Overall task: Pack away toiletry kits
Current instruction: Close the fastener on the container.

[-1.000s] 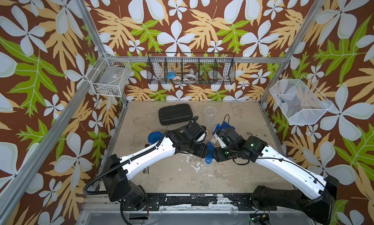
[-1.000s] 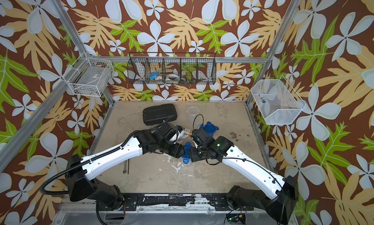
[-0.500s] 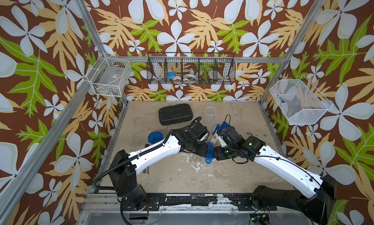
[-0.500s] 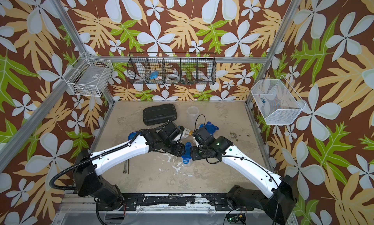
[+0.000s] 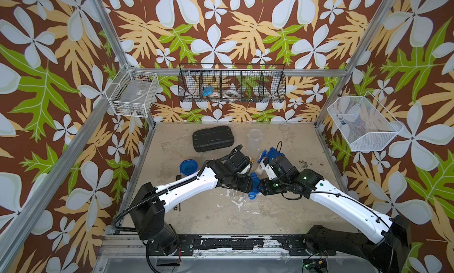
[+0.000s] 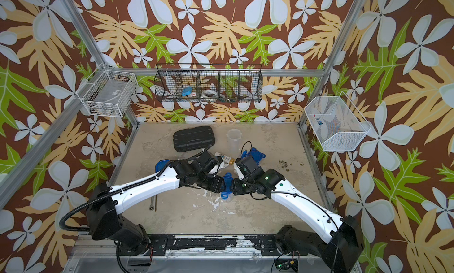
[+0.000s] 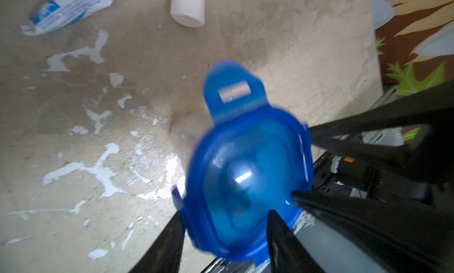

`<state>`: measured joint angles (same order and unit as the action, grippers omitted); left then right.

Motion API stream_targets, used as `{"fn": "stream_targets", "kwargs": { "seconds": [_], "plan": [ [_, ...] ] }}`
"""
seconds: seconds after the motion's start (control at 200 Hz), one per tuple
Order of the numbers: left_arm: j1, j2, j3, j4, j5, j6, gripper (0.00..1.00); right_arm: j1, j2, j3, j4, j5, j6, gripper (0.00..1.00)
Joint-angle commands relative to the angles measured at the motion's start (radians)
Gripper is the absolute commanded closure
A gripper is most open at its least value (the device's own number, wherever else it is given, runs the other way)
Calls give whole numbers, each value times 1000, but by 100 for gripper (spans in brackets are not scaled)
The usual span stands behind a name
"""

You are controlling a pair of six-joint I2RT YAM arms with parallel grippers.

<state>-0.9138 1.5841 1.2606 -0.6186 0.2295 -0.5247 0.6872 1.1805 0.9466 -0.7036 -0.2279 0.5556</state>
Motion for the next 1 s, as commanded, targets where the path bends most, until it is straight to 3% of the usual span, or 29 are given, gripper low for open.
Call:
{"fn": "stream_targets", "kwargs": {
  "seconds": [0.0, 0.696, 0.991],
  "plan": [
    [-1, 9, -21, 36, 49, -19, 47, -5, -10, -31, 67, -68, 7, 54],
    [-1, -7, -93, 205, 181, -121, 48, -23, -109, -151, 309, -168, 32, 56],
    [-2, 5, -83, 192, 173, -125, 48, -36, -141, -187, 372, -196, 28, 55]
  ]
}}
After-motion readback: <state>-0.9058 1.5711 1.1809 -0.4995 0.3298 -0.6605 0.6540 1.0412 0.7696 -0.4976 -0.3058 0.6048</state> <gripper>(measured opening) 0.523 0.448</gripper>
